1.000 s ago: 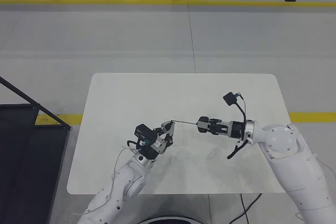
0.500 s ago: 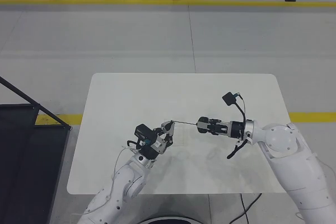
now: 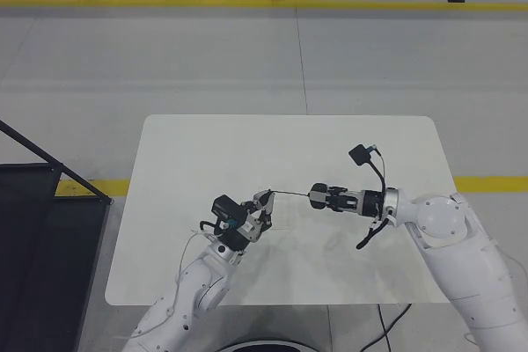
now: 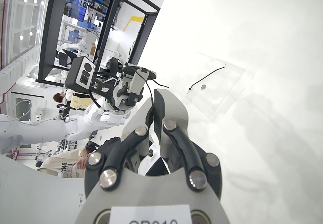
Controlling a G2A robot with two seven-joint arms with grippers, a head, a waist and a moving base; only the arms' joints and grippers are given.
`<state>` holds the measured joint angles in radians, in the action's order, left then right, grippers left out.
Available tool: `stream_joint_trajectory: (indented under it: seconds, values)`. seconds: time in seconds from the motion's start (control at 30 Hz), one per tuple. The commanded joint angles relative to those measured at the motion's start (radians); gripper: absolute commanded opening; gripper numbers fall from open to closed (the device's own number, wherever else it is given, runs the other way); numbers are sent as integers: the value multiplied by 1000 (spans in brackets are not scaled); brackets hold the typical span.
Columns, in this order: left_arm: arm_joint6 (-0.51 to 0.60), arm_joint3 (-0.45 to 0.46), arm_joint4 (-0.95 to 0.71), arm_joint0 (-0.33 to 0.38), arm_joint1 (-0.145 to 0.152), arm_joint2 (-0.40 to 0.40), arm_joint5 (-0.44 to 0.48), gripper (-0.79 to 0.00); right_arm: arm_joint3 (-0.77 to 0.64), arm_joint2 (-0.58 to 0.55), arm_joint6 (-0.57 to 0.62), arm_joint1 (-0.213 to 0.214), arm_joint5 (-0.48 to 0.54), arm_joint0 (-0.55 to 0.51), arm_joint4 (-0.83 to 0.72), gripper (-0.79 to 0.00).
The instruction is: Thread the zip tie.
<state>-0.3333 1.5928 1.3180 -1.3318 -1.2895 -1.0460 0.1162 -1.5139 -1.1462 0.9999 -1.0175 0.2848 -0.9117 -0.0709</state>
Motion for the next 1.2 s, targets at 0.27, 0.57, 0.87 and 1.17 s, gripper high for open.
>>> stream_joint_trajectory:
  seconds: [0.27, 0.57, 0.87, 1.17]
  values:
    - [3, -1, -1, -2, -4, -7, 3, -785, -6, -6, 3, 2, 9, -7, -3, -785]
    - [1, -5, -4, -2, -7, -9, 1, -785, -12, -9, 3, 4, 13, -12, -3, -785]
    - [1, -5, -4, -2, -7, -9, 1, -785, -8, -1, 2, 2, 5, -4, -5, -785]
    - [1, -5, -4, -2, -7, -9, 1, -785, 2, 11, 2, -1, 1, 8, -8, -785]
